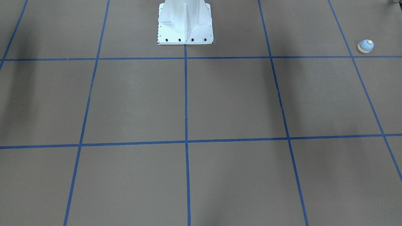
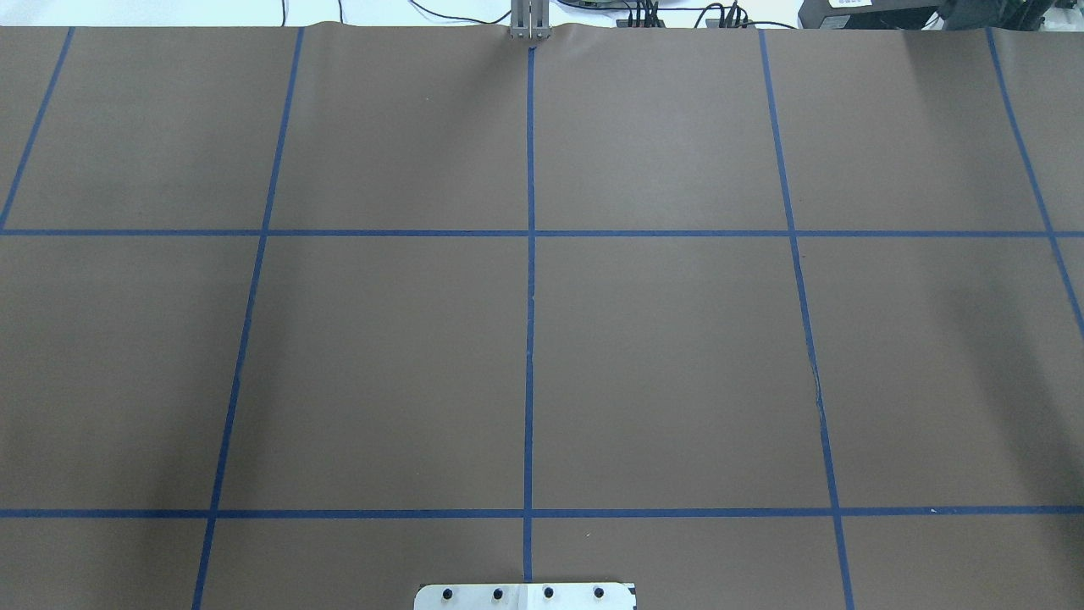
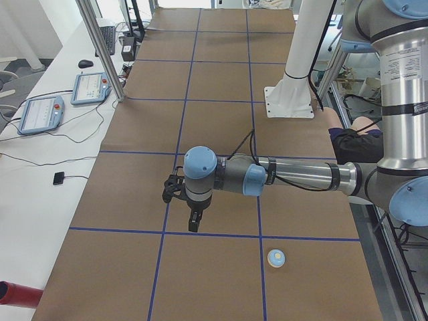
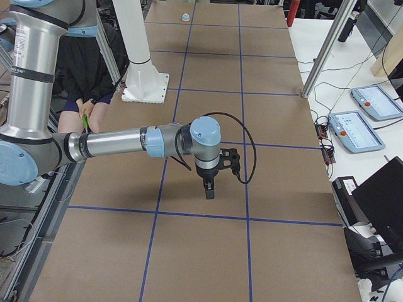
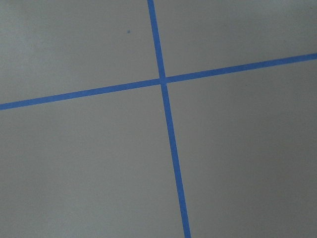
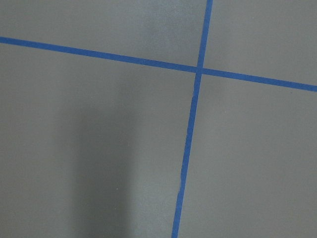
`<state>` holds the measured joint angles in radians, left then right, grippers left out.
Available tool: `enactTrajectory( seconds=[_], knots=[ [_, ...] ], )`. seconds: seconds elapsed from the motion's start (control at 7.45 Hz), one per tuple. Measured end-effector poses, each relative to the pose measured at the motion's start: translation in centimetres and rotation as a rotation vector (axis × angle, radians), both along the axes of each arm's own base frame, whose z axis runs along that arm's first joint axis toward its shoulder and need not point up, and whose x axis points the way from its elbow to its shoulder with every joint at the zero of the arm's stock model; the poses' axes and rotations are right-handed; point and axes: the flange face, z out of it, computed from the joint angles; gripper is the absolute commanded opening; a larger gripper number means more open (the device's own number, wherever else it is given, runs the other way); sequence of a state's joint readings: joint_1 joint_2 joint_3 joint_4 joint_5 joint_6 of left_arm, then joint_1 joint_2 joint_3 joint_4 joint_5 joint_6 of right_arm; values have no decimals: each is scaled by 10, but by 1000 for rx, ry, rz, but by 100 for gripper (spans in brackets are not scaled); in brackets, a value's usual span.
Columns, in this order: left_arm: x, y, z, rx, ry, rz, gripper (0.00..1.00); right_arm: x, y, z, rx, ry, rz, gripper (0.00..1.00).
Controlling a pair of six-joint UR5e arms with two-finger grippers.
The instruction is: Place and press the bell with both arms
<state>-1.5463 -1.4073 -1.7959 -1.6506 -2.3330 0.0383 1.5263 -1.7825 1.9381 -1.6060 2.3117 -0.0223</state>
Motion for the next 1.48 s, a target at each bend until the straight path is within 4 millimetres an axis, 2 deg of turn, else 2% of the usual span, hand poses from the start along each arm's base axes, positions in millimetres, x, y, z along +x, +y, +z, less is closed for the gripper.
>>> enactTrajectory(
  seconds=[0.54, 0.94, 1.21, 1.48],
  knots=[
    [0, 5, 2, -9, -4, -2, 100, 0, 0, 0, -1, 0, 1, 100],
    [-1, 3, -12, 22, -9, -10, 100, 0, -1, 0, -2, 0, 1, 100],
    [-1, -17, -15, 36, -5, -11, 100, 0, -1, 1, -4, 0, 1, 100],
    [0, -24, 6, 8, -3, -7, 100, -1, -1, 2, -6, 0, 1, 100]
  ],
)
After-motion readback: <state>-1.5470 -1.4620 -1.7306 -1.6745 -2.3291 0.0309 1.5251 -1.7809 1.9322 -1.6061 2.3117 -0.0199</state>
